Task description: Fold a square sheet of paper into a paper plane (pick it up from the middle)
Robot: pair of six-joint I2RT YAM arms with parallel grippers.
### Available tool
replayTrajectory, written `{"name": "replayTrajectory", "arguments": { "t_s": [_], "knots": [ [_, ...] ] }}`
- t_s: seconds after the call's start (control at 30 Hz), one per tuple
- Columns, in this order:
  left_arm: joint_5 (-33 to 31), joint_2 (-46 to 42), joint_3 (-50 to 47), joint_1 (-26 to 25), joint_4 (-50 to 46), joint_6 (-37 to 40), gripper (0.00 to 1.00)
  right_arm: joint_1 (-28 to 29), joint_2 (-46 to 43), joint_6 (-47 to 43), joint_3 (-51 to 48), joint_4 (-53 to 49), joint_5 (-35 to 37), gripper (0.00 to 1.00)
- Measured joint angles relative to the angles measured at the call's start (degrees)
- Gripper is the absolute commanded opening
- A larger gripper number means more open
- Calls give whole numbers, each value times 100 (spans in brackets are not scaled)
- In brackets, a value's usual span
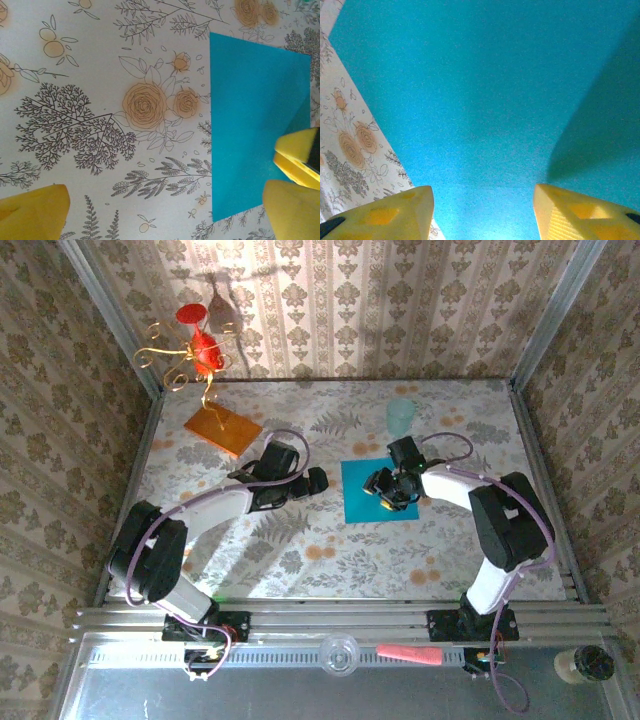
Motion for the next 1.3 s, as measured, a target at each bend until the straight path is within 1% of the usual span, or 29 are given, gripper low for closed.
{"name": "replayTrajectory", "arguments": {
  "t_s": [0.1, 0.17, 0.23, 0.33, 0.5, 0.63, 0.77, 0.87, 0.97, 1.13, 1.23, 1.3],
  "knots": [
    [2, 13, 22, 26, -2, 2, 100, -195, -249, -501, 181, -199, 31, 59],
    [20, 70, 79, 46, -2, 2, 100, -321, -254, -953, 452, -308, 46, 58],
    [48, 168, 175, 46, 2, 4, 100, -422, -136, -1508, 765, -439, 162, 56],
    [111, 293, 286, 46, 28, 4, 100, -487, 173, -2214, 1071, -619, 372, 57],
    [186, 514, 413, 37, 105, 0, 100, -487, 608, -2830, 1102, -861, 632, 66],
    [262, 658, 485, 0, 136, -2, 100, -487, 800, -2898, 1093, -929, 767, 69],
    [284, 719, 527, -31, 144, 0, 100, -437, 782, -2586, 1014, -822, 835, 70],
    [273, 723, 542, -31, 111, 2, 100, -334, 732, -2035, 903, -658, 990, 68],
    [190, 723, 575, -28, -11, 2, 100, -55, 581, -1191, 649, -363, 1158, 68],
    [81, 717, 562, 42, -212, 0, 100, 623, 376, 214, 376, -96, 1244, 68],
    [20, 651, 529, 96, -310, 4, 100, 907, 378, 763, 387, -63, 1222, 68],
    [-9, 592, 529, 116, -431, 50, 100, 990, 376, 1008, 389, -37, 1172, 69]
  ]
}}
